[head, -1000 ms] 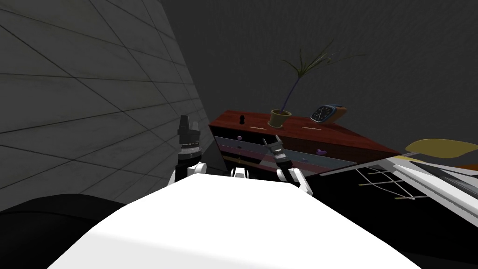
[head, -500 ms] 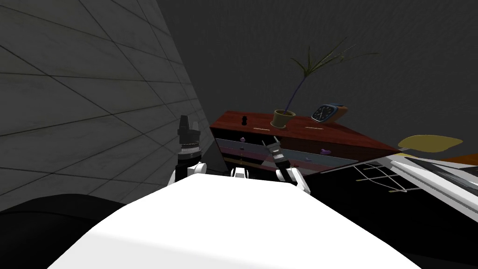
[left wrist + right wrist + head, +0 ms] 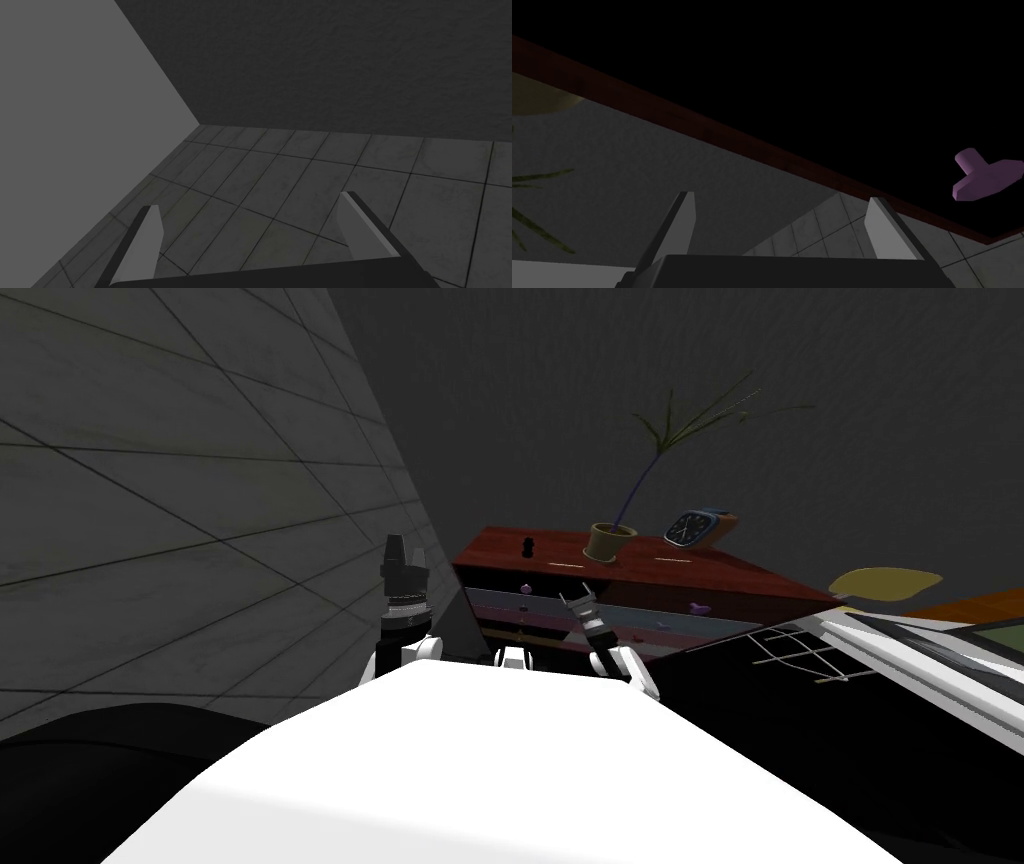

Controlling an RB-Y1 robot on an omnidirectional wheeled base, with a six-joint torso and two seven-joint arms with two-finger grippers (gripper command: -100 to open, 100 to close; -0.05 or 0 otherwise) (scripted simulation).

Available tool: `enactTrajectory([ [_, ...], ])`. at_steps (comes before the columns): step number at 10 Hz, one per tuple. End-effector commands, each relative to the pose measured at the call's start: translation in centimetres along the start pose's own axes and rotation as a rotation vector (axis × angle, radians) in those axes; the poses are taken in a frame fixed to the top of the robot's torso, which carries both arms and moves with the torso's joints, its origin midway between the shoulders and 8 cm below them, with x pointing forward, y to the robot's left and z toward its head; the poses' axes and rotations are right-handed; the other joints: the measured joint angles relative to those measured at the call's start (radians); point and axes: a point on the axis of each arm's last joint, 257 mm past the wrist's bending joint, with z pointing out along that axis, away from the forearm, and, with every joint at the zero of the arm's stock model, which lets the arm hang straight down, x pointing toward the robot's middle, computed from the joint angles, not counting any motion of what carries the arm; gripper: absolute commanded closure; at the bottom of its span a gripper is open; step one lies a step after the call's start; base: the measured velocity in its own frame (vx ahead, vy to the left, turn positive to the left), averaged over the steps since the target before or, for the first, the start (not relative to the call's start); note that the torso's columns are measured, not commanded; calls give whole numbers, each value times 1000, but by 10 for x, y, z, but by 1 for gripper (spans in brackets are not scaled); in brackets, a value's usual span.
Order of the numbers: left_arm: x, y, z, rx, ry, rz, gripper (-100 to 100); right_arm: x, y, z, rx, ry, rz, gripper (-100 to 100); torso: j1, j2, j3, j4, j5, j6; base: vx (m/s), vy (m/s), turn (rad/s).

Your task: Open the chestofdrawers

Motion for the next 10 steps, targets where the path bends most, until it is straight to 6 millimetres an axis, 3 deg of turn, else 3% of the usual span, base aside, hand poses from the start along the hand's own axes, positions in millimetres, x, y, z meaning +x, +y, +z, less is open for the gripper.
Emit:
enactTrajectory([
  [1,0,0,0,0,0,0,0,15,12,0,-25,29,-83,-100,-1,1,1,0,0,0,35,118,-98],
  [10,0,0,0,0,0,0,0,54,54,-1,-117,101,-339,-100,-3,1,1,0,-1,0,25,127,-91],
])
